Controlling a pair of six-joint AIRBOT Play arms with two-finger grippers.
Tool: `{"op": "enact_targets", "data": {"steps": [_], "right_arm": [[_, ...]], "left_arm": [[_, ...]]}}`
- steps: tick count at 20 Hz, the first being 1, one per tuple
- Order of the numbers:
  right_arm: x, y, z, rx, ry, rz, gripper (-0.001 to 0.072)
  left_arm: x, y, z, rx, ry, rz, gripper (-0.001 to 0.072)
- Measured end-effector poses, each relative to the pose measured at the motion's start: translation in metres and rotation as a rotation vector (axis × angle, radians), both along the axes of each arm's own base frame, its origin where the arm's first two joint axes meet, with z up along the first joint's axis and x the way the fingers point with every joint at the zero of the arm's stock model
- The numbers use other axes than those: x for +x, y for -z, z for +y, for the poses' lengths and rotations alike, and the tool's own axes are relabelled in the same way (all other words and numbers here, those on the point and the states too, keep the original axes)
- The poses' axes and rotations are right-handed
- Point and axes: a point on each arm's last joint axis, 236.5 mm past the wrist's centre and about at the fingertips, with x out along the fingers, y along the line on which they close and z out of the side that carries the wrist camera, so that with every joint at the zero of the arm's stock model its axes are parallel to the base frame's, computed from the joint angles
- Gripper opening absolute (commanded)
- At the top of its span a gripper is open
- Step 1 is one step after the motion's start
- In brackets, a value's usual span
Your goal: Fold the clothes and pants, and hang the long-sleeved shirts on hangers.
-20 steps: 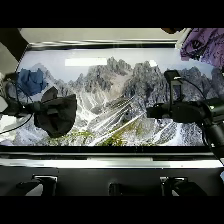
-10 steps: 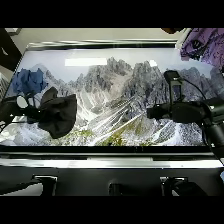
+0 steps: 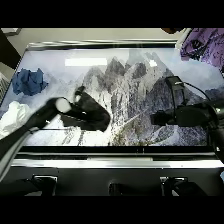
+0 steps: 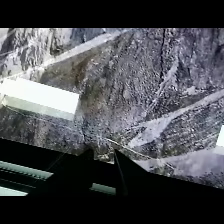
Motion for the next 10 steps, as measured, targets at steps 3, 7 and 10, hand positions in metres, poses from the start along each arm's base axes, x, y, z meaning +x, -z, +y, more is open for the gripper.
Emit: {"op": "enact_targets", "data": {"steps": [3, 7, 10], "right_arm": [[-0.002, 0.001, -0.011, -0.042, 0.009, 0.004, 0.0308], [0.022, -0.002, -0.07, -0.097, 0.238, -0.051, 0.0405], [0.041, 0.02, -0.095, 0.097, 0.463, 0.009, 0.0498]], "left_arm": [[-0.011, 0.004, -0.039, -0.045, -0.017, -0.003, 0.0717], [0.016, -0.027, 0.003, -0.045, -0.103, -0.048, 0.0717], [0.041, -0.053, 0.08, 0.021, -0.187, -0.095, 0.0716]]}}
